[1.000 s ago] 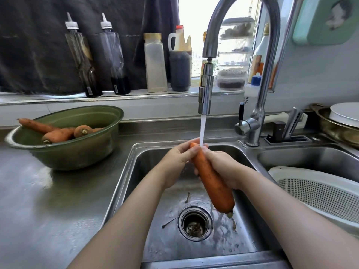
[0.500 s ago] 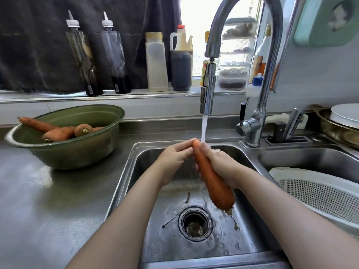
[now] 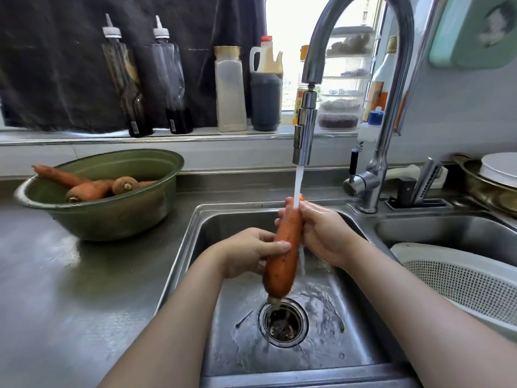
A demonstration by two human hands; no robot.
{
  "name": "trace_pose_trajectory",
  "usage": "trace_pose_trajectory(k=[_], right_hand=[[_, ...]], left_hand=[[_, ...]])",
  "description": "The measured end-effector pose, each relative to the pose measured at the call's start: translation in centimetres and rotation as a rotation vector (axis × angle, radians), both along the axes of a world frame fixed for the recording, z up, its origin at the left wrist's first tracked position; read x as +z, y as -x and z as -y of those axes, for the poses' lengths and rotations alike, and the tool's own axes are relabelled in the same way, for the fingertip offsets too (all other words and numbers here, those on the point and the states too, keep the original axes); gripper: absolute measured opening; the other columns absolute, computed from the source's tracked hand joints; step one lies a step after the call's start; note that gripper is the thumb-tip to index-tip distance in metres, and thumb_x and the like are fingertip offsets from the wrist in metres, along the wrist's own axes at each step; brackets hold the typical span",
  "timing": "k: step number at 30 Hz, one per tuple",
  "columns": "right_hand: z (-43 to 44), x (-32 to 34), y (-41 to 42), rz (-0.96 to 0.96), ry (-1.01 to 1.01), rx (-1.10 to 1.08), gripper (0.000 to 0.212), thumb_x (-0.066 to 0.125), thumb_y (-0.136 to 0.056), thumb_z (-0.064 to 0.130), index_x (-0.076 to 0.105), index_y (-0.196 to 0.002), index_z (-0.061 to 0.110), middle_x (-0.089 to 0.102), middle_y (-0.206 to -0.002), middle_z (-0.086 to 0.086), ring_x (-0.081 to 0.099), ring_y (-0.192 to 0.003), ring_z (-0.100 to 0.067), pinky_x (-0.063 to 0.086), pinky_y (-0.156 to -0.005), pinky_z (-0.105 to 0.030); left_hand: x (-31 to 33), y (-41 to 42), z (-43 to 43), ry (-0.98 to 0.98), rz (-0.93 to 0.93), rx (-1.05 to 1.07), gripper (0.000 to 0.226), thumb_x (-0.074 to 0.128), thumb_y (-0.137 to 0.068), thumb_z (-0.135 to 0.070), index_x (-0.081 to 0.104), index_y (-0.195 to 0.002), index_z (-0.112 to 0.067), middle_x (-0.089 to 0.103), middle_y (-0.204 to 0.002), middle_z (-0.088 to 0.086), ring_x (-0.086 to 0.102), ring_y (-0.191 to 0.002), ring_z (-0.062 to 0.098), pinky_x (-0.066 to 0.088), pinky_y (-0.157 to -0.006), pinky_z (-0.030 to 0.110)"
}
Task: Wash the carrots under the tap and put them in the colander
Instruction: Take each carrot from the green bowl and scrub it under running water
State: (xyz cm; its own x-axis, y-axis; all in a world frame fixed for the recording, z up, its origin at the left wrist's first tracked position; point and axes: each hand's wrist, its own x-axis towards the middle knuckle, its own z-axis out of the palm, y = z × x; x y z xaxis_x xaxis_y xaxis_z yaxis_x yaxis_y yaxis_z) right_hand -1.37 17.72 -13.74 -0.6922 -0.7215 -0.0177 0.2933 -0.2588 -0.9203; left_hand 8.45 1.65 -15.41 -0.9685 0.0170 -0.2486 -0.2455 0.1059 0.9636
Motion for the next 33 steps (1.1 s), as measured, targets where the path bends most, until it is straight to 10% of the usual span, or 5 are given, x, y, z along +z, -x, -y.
trace_pose_trajectory(k=[5,14,19,24,33], right_hand=[[-0.2,-0.8,0.3,-0.356,-0.314,-0.053,0.048,0.08,-0.087,0.013,0.054,-0.126,0.023,0.063,-0.127,-0.018,0.072,-0.107,-0.036,0.063,-0.083,-0.05],[-0.5,-1.1,1.0,-0.31,-0.413,-0.121,0.02,0.058,-0.105,0.017,0.061,-0.124,0.011,0.069,-0.099,-0.021,0.07,-0.063,-0.025,0.049,-0.043,-0.028],[-0.3,-1.3,0.5,-0.454,-0.438,-0.101,0.042,0.078,-0.091,0.018,0.056,-0.127,0.019,0.07,-0.093,-0.012,0.068,-0.059,-0.015,0.05,-0.051,-0.023],[0.6,-1.4,0.6,-0.403,-0.415,-0.225,0.026,0.05,-0.109,0.035,0.058,-0.102,0.012,0.06,-0.057,-0.015,0.048,-0.043,-0.024,0.037,-0.039,-0.029],[0.3,-1.4,0.2,-0.343,-0.393,-0.149,0.032,0.073,-0.096,0.021,0.057,-0.124,0.017,0.067,-0.091,-0.01,0.056,-0.054,-0.012,0.046,-0.05,-0.028]], left_hand=[[-0.4,-0.5,1.9,0.233,-0.075,0.13,0.024,0.08,-0.088,-0.028,0.077,-0.11,-0.02,0.078,-0.091,-0.002,0.072,-0.084,0.012,0.057,-0.077,0.029],[-0.7,-0.1,2.5,0.509,-0.172,0.149,0.022,0.081,-0.084,-0.037,0.076,-0.106,-0.038,0.076,-0.095,-0.008,0.072,-0.091,0.013,0.058,-0.087,0.036],[-0.8,0.3,1.8,0.611,-0.199,0.124,0.023,0.08,-0.083,-0.042,0.069,-0.101,-0.033,0.072,-0.093,-0.006,0.068,-0.086,0.013,0.056,-0.08,0.033],[-0.9,0.5,1.2,0.649,-0.213,0.098,0.025,0.079,-0.082,-0.05,0.071,-0.089,-0.028,0.071,-0.081,-0.006,0.066,-0.075,0.011,0.052,-0.073,0.031],[-0.6,0.2,0.5,0.651,-0.216,0.107,0.019,0.068,-0.095,-0.046,0.065,-0.093,-0.027,0.071,-0.084,-0.006,0.067,-0.075,0.012,0.053,-0.073,0.03]])
